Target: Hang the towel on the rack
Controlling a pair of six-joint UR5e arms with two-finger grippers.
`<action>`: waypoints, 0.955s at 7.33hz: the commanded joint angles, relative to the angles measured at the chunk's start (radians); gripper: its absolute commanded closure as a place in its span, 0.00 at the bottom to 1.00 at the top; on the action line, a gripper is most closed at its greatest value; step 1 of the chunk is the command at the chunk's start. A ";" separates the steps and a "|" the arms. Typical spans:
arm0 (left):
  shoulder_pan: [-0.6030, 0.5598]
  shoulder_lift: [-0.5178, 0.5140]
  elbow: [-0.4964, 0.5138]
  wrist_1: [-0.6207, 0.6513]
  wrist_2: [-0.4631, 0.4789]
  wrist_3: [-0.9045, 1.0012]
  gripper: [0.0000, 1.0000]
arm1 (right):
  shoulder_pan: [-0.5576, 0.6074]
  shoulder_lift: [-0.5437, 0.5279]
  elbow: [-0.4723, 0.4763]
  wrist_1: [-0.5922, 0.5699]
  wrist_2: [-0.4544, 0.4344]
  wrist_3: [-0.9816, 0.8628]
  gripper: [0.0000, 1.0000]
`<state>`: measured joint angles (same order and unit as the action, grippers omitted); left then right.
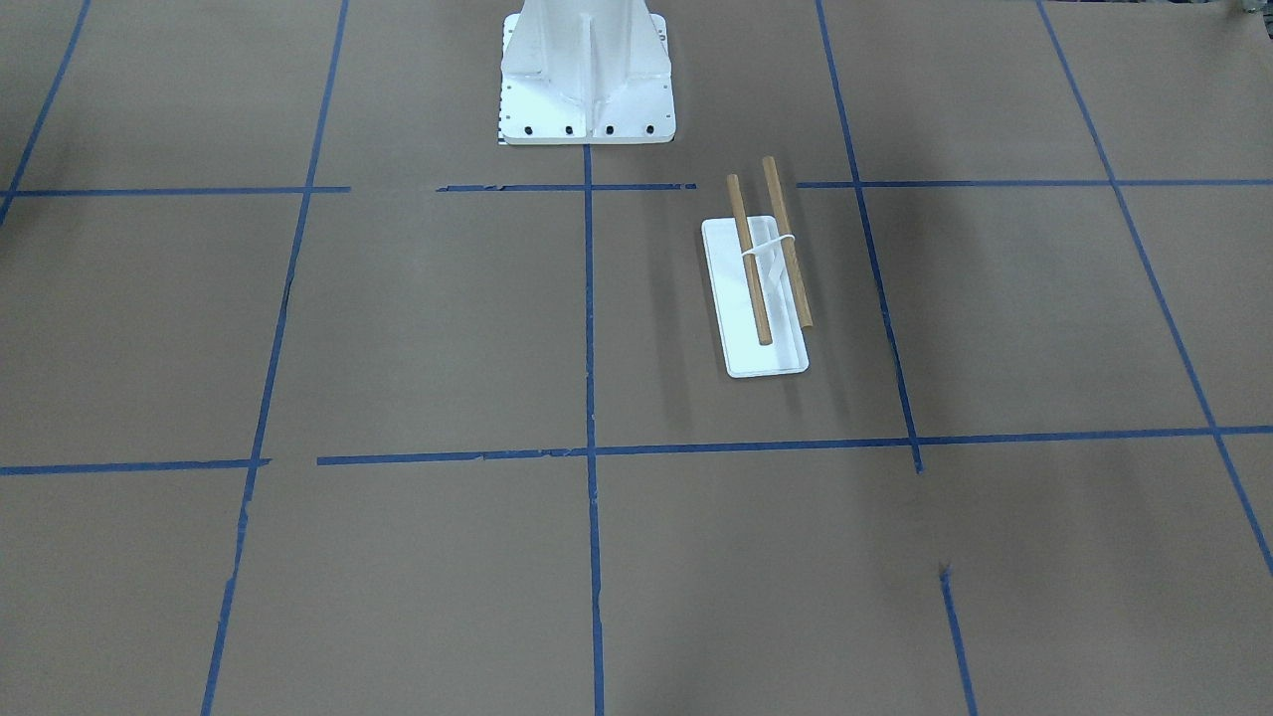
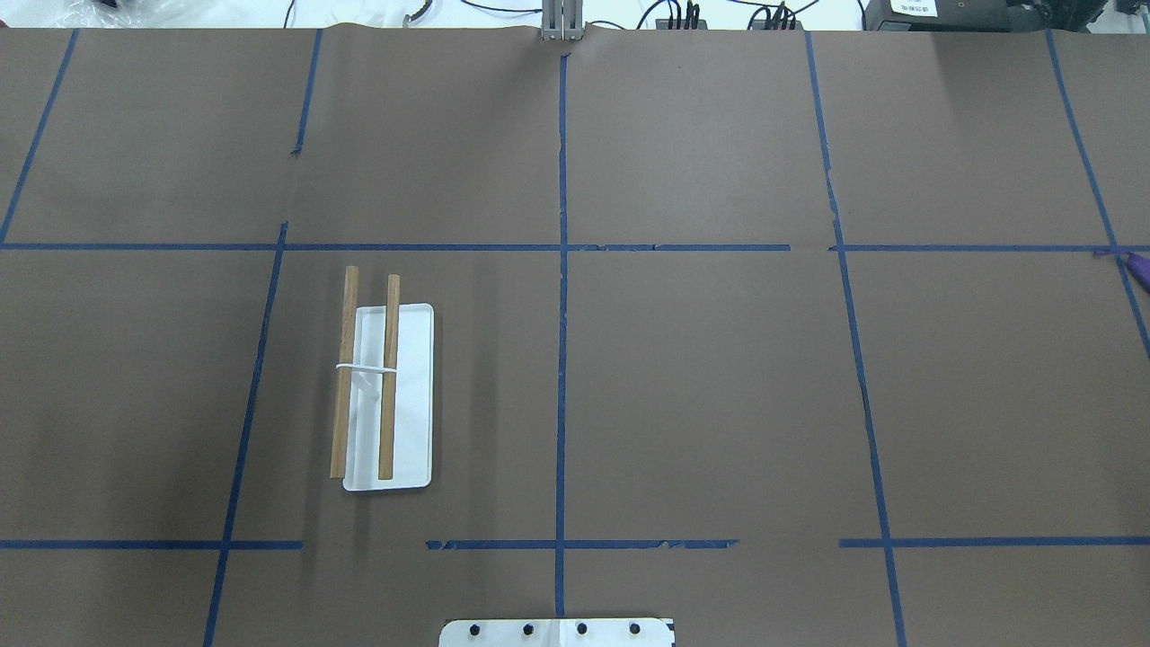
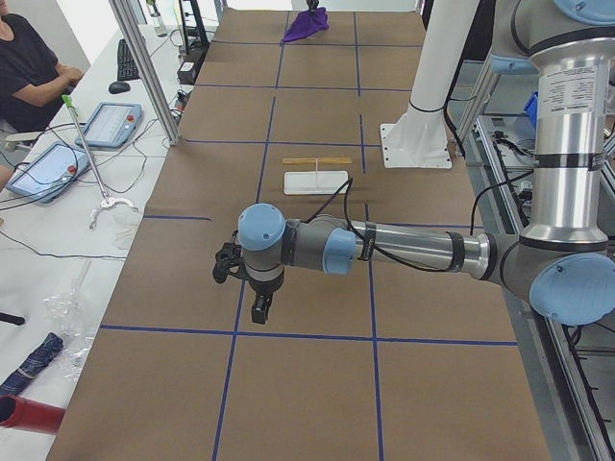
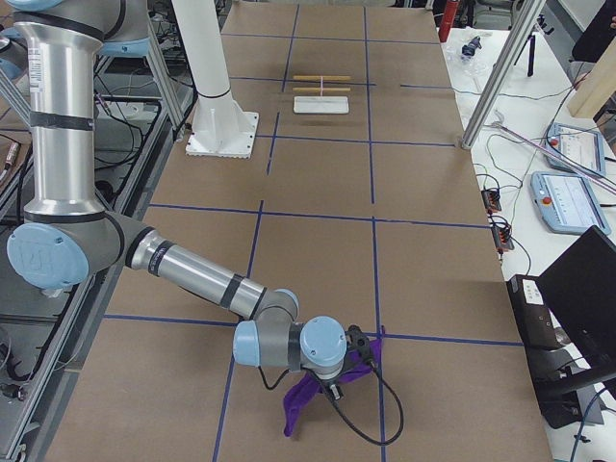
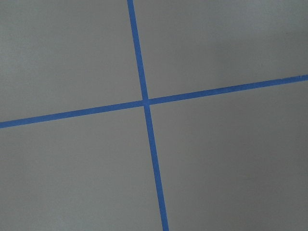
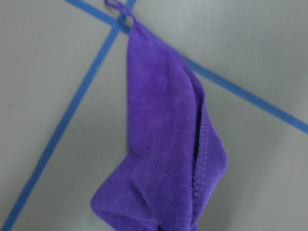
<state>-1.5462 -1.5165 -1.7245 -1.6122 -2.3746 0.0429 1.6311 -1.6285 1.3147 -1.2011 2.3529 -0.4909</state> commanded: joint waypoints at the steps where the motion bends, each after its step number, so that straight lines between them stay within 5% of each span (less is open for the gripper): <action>1: 0.000 -0.001 0.002 0.000 0.000 0.000 0.00 | -0.003 0.013 0.281 -0.281 -0.010 -0.002 1.00; 4: 0.002 -0.016 -0.004 0.000 -0.002 -0.002 0.00 | -0.068 0.197 0.492 -0.585 0.005 0.055 1.00; 5: 0.003 -0.052 -0.001 -0.008 -0.002 -0.008 0.00 | -0.127 0.223 0.559 -0.591 0.034 0.196 1.00; 7: 0.014 -0.091 0.025 -0.255 0.006 -0.148 0.00 | -0.258 0.274 0.641 -0.519 0.034 0.519 1.00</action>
<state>-1.5393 -1.5886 -1.7131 -1.7176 -2.3723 -0.0269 1.4491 -1.3899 1.9032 -1.7616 2.3824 -0.1557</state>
